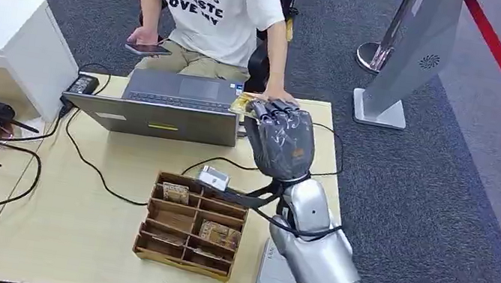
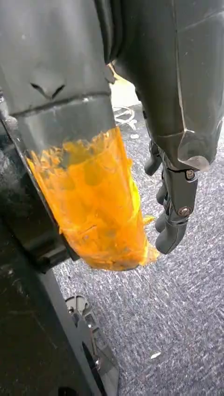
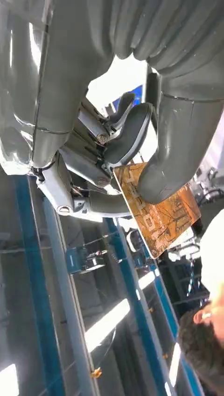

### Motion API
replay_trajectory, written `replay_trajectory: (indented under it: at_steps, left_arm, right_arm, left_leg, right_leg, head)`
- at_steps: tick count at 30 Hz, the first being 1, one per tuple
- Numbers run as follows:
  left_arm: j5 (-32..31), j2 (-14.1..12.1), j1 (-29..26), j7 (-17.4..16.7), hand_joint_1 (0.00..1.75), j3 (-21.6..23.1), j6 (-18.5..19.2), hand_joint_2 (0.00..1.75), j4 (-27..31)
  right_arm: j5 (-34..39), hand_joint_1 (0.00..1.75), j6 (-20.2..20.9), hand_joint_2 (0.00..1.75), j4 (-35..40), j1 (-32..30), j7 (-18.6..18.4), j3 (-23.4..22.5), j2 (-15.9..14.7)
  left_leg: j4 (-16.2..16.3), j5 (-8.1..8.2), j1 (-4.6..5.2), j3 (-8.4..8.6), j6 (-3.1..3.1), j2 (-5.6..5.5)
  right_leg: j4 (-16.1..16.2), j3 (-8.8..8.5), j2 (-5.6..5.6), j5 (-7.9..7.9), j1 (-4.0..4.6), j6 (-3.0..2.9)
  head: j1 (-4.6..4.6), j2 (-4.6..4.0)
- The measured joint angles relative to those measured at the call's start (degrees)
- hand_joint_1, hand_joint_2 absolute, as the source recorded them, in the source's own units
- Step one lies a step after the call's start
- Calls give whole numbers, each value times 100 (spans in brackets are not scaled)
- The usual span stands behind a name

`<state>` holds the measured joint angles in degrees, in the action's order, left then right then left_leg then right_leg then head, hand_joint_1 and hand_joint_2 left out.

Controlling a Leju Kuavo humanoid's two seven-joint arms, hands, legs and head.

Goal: Pass the card to the sensor for recognition and then transmit it.

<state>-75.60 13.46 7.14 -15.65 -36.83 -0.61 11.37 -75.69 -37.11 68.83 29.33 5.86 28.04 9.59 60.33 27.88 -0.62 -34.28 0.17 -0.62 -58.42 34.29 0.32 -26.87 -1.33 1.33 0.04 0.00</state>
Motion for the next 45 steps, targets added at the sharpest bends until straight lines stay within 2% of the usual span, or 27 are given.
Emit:
replay_trajectory:
  at_steps: [12,26,27,28,29,30,32,33,40,45]
  left_arm:
    - [-61,0,27,-22,0,129,79,0,0]
    - [-59,0,33,-50,0,197,114,0,0]
    - [-57,0,33,-50,0,197,114,0,0]
    - [-50,0,33,-50,0,197,114,0,0]
    - [-48,0,33,-50,0,197,114,0,0]
    - [-41,0,33,-50,0,197,114,0,0]
    - [-28,0,33,-50,0,197,114,0,0]
    - [-15,0,32,-50,0,197,114,0,0]
    - [76,0,30,-48,0,197,105,0,0]
    - [166,0,20,-39,0,197,59,0,0]
  right_arm:
    - [-367,175,-2,175,-588,295,-208,-2,18]
    - [-477,175,-2,175,-933,371,-253,-2,68]
    - [-477,84,-2,175,-933,371,-253,-2,70]
    - [-477,19,-2,175,-936,371,-253,-2,72]
    - [-479,19,-2,175,-949,371,-253,-2,74]
    - [-479,0,-2,175,-962,371,-260,-2,77]
    - [-477,0,-2,175,-1003,371,-291,-2,79]
    - [-472,0,-2,0,-1023,371,-308,0,79]
    - [-304,0,-2,0,-1161,372,-310,105,90]
    - [-44,0,-2,0,-1093,254,-129,164,92]
  left_leg:
    - [0,0,0,0,0,0]
    - [0,0,0,-1,0,0]
    - [0,0,0,-1,0,0]
    - [0,0,0,-1,0,0]
    - [0,0,0,0,0,0]
    - [0,0,0,0,0,0]
    - [0,0,0,0,0,0]
    - [0,0,0,0,0,0]
    - [0,0,0,0,0,0]
    - [0,1,0,-1,0,0]
  right_leg:
    - [0,1,0,0,0,0]
    - [0,1,0,0,0,0]
    - [0,1,0,0,0,0]
    - [0,0,0,0,0,0]
    - [0,0,0,0,0,0]
    - [0,0,0,0,0,0]
    - [0,0,0,0,0,0]
    - [0,0,0,0,0,0]
    - [0,1,0,0,0,0]
    - [0,1,0,-1,0,1]
  head:
    - [2,0]
    - [2,0]
    - [2,0]
    - [2,0]
    - [2,0]
    - [2,0]
    - [2,0]
    - [2,0]
    - [2,0]
    - [2,0]
